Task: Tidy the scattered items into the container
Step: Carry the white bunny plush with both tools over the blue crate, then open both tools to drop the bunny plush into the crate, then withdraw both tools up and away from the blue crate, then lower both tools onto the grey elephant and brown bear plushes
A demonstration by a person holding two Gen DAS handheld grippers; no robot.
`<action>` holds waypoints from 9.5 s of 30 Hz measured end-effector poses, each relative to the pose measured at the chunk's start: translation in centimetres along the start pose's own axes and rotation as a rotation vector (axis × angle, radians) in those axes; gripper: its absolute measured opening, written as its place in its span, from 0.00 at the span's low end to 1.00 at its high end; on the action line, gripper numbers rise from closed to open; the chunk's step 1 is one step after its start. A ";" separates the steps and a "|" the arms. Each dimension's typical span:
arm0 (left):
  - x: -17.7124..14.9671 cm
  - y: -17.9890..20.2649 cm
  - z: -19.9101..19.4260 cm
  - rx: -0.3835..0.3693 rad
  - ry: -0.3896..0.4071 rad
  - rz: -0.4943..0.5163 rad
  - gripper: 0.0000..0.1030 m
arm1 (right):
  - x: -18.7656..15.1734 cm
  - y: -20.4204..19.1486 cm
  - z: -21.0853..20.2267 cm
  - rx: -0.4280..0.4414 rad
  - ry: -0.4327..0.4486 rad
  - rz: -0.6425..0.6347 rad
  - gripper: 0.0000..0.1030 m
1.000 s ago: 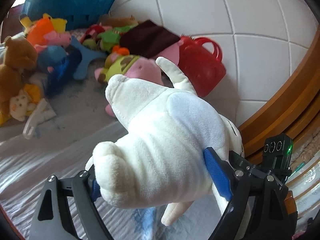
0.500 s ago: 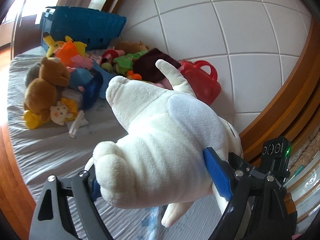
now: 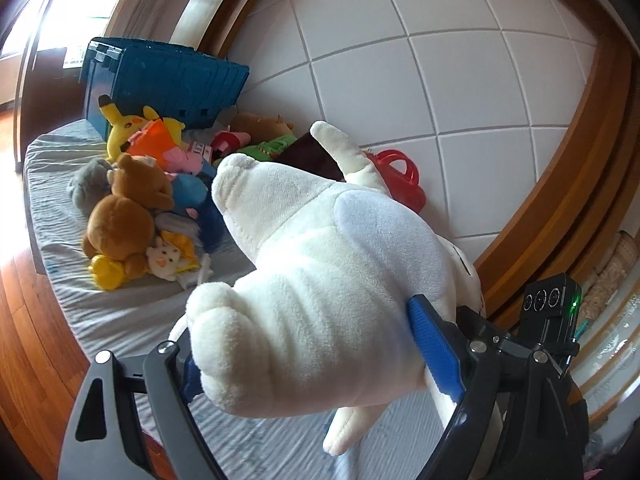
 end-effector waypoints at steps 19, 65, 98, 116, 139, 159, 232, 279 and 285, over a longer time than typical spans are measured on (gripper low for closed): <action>3.4 -12.6 -10.4 0.019 0.084 -0.029 0.85 | -3.7 -14.8 7.5 0.023 0.001 -0.064 0.96; 29.3 -46.1 -9.2 0.063 0.118 0.051 0.85 | 4.0 -32.2 45.0 0.134 0.005 -0.077 0.96; 60.2 -58.6 14.9 -0.198 0.116 0.239 0.85 | 26.3 -29.8 69.3 -0.036 0.218 -0.080 0.96; 72.9 -62.6 34.6 -0.354 -0.130 0.311 1.00 | 34.4 -25.9 79.3 -0.497 0.309 0.113 1.00; 69.1 -62.3 33.1 -0.240 -0.129 0.421 1.00 | 31.8 -29.4 77.9 -0.682 0.312 0.038 1.00; 58.1 -56.7 23.1 -0.177 -0.090 0.507 1.00 | 22.1 -34.0 68.5 -0.807 0.329 -0.029 1.00; 22.2 -44.0 27.6 -0.074 -0.683 0.484 1.00 | -3.3 -17.5 45.6 -1.145 -0.103 0.262 1.00; 13.4 -43.6 32.7 0.275 -0.731 0.338 0.76 | -4.0 -7.1 48.6 -0.860 -0.250 0.141 1.00; 13.4 -43.4 32.9 0.267 -0.706 0.358 0.76 | -4.0 -6.7 49.0 -0.855 -0.250 0.137 1.00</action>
Point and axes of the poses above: each gripper's, at about its wrist camera, not at the fingertips, and z roughly the way its jaws point, y to its right, x to its top, the point moved 3 cm from there along z, roughly the way its jaws point, and after that the axes turned 4 degrees about y, right-handed, at the moved point
